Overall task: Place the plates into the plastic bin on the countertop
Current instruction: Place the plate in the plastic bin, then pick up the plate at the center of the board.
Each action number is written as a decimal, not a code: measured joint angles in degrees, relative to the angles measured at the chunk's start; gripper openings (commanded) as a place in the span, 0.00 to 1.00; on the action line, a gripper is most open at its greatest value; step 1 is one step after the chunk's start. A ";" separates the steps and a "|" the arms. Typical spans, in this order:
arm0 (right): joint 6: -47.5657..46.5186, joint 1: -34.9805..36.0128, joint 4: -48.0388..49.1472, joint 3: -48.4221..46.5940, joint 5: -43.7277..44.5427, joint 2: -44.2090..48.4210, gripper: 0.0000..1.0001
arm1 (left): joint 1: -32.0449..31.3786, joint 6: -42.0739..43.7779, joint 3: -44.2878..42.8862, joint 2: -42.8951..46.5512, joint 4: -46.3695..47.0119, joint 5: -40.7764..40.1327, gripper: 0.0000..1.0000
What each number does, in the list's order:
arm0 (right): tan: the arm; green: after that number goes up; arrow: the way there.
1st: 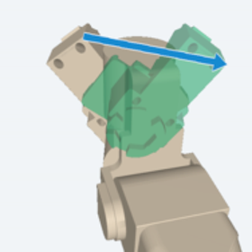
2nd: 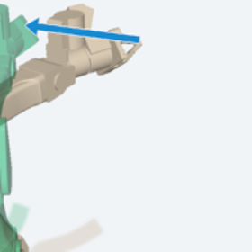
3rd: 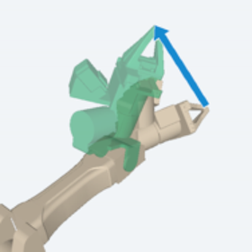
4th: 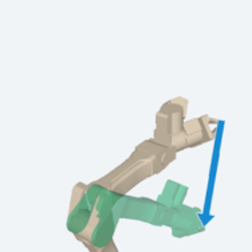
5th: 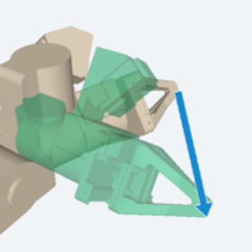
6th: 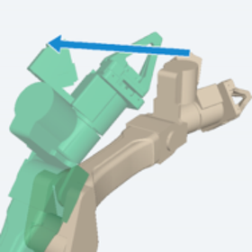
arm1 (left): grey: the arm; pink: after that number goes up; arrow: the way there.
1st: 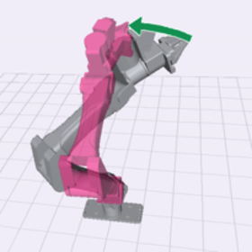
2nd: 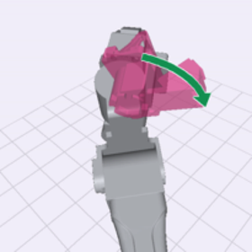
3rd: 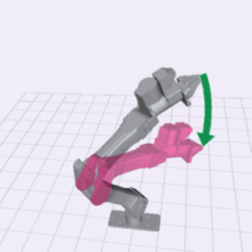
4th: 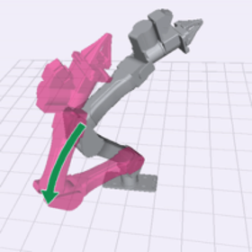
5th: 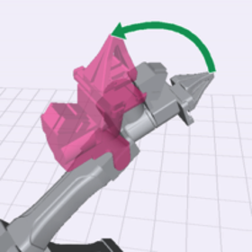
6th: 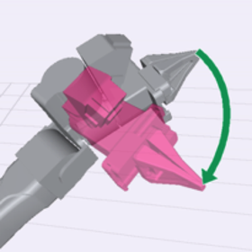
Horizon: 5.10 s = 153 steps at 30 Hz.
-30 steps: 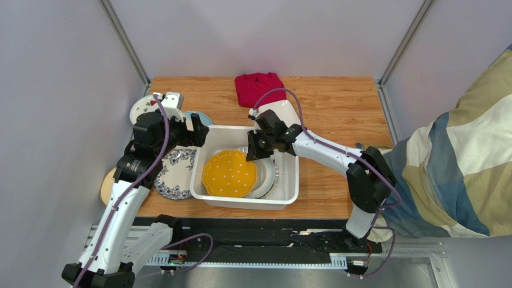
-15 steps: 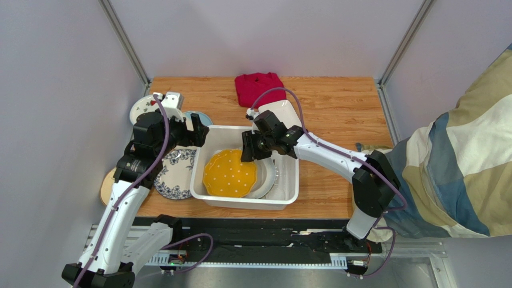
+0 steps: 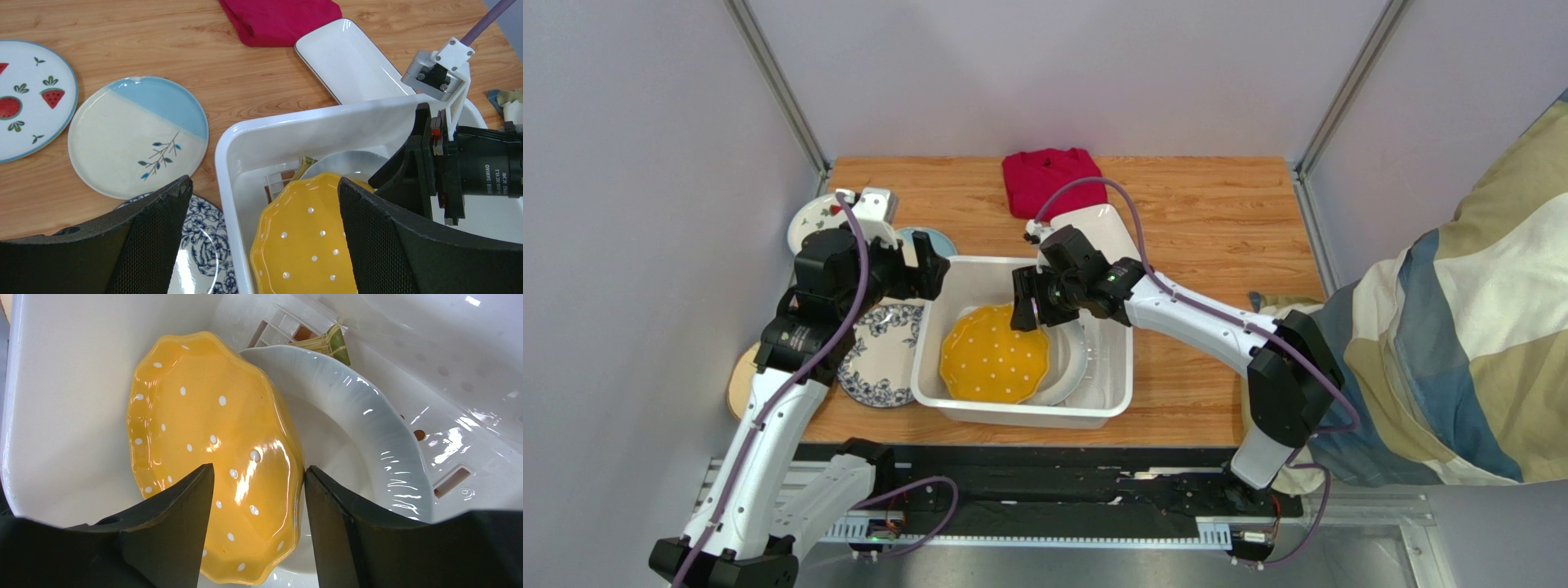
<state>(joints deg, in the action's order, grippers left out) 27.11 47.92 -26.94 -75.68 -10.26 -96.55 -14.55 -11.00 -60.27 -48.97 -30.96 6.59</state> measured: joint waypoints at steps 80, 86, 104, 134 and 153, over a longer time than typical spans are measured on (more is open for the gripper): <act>-10.03 -42.56 9.35 4.92 -10.47 -11.76 0.56 | -0.07 0.02 0.00 -0.70 -0.07 -1.70 0.92; -10.12 -41.16 9.75 2.34 -11.58 -15.52 0.55 | -0.07 0.02 0.00 -0.59 -0.07 -1.68 0.92; -11.28 -39.08 6.32 -4.44 -12.13 -20.35 0.00 | -0.07 0.02 0.00 -0.15 -0.07 -1.14 0.92; -15.02 -48.22 -7.04 7.43 5.25 5.79 0.00 | -0.07 0.00 0.00 1.31 0.00 -1.03 0.92; -14.93 -49.99 -10.80 6.91 3.50 16.33 0.00 | -0.07 -0.02 0.02 2.03 0.07 -0.83 0.92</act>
<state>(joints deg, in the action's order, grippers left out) 12.19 -2.07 -37.74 -68.77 -6.76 -80.23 -14.61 -11.03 -60.25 -46.94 -30.89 5.76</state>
